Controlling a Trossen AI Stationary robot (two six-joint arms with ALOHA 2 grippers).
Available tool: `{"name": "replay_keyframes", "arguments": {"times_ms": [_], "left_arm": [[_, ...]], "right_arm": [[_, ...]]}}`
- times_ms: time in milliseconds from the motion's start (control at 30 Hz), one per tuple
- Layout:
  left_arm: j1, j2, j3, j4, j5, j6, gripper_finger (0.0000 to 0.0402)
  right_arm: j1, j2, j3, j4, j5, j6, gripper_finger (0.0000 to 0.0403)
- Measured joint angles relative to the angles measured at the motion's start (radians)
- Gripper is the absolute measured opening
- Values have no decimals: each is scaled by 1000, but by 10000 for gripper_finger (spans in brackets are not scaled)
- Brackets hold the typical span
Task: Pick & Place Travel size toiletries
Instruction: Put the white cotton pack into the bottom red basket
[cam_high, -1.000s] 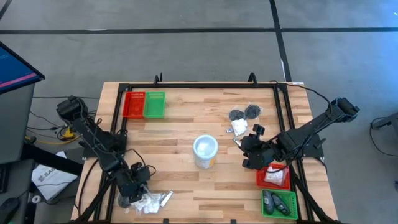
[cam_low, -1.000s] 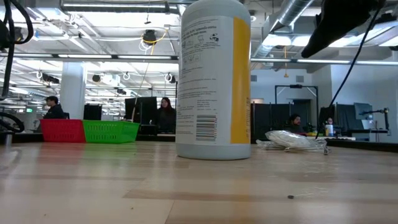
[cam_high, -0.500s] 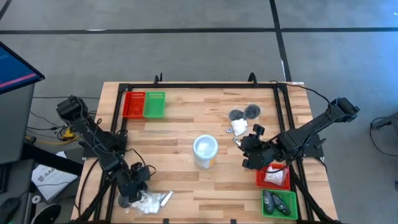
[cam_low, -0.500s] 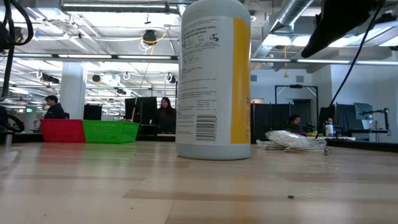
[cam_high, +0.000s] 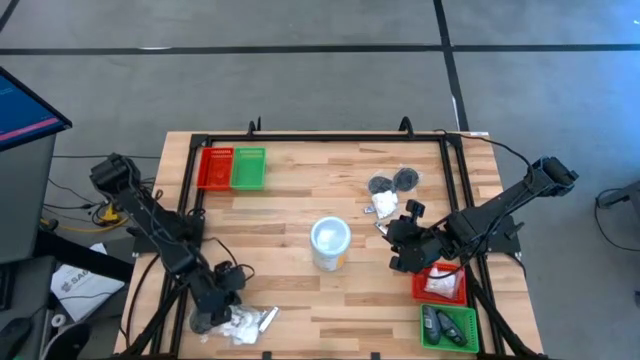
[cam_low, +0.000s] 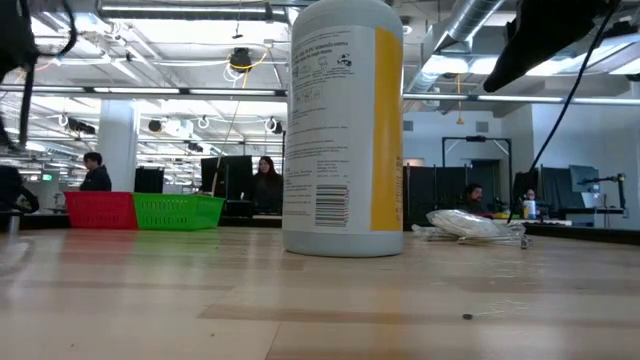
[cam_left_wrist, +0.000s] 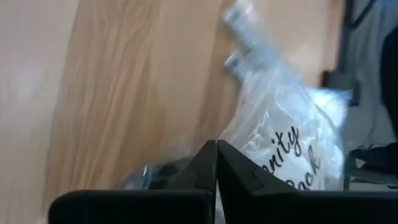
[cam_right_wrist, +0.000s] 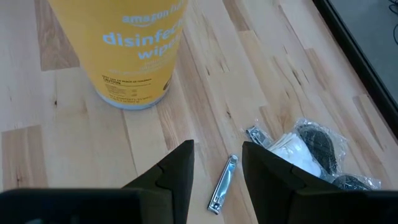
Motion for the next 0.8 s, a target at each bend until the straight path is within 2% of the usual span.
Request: {"name": "replay_keyframes", "arguments": {"times_ms": [167, 533, 800], "left_arm": [[41, -57, 36, -7, -39, 104, 0], [79, -218, 37, 4, -220, 189, 0], [142, -247, 37, 162, -300, 335, 0]], "right_arm": [[0, 0, 0, 2, 0, -15, 126], [0, 0, 0, 5, 0, -15, 126], [0, 0, 0, 29, 0, -26, 126]]}}
